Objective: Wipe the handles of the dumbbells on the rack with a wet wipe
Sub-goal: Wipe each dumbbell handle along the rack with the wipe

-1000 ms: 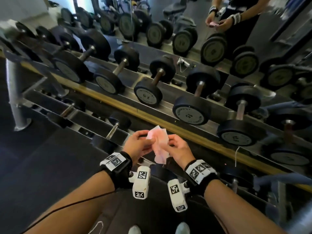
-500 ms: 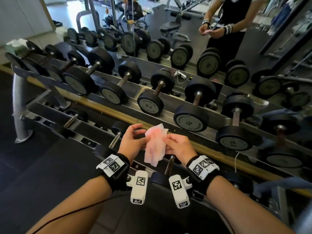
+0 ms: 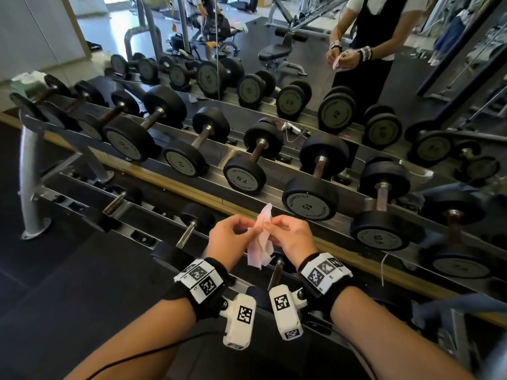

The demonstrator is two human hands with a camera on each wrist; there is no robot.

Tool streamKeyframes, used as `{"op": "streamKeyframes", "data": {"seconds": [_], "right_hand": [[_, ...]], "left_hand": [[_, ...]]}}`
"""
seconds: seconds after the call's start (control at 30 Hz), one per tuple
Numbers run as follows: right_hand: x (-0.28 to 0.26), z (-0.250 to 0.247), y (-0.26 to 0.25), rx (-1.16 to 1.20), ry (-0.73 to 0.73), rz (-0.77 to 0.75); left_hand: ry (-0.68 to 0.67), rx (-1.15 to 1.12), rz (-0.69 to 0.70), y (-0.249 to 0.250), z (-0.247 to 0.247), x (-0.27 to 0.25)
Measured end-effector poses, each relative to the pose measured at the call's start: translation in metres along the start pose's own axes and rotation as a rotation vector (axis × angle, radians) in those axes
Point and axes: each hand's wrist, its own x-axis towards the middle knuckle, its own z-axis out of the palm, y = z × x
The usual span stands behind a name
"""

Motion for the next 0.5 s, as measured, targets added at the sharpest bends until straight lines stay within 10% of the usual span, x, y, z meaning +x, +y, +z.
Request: {"op": "streamKeyframes", "data": {"seconds": [0.5], "right_hand": [[0.016, -0.022, -0.001, -0.050, 0.223, -0.035]], "left_hand": [[0.092, -0.294, -0.139, 0.015, -0.016, 0.010]]}}
